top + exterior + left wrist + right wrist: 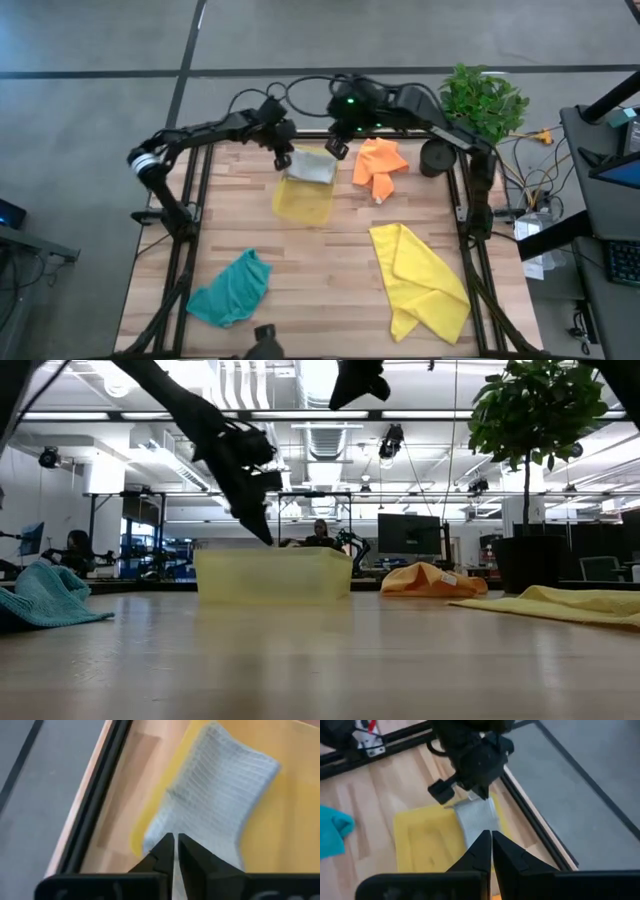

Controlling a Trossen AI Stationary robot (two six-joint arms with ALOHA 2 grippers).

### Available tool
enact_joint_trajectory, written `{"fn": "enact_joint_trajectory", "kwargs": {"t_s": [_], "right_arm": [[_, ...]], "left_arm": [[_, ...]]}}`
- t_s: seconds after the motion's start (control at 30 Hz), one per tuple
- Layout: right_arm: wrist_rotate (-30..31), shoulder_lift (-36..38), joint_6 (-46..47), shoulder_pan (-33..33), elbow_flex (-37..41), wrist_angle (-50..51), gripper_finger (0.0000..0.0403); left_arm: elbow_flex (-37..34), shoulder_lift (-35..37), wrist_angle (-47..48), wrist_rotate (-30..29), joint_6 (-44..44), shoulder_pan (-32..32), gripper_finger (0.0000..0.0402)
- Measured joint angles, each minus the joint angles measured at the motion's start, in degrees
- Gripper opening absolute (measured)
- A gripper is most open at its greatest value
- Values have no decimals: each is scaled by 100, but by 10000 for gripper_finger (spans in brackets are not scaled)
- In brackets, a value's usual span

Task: Fold microfiber towels
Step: Put the folded gray microfiber cloth into the yellow bin

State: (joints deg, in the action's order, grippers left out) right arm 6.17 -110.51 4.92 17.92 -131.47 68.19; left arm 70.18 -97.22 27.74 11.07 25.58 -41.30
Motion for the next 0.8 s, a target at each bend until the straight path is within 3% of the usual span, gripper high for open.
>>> {"fn": "enact_joint_trajectory", "kwargs": {"t_s": [0.23, 0.4, 0.67, 0.8], "right_arm": [[327, 513, 383, -325, 779, 53, 8], [457, 659, 590, -436, 1444, 18, 8], [451, 728, 777, -550, 1972, -18, 8], [448, 771, 849, -558, 2194, -256, 8]], "left_arm": [[743, -934, 812, -584, 474, 231, 0], [977, -1266, 895, -1173, 501, 324, 0], [1258, -875, 955, -1135, 678, 315, 0], [1330, -771, 1412, -688, 952, 317, 0]]}}
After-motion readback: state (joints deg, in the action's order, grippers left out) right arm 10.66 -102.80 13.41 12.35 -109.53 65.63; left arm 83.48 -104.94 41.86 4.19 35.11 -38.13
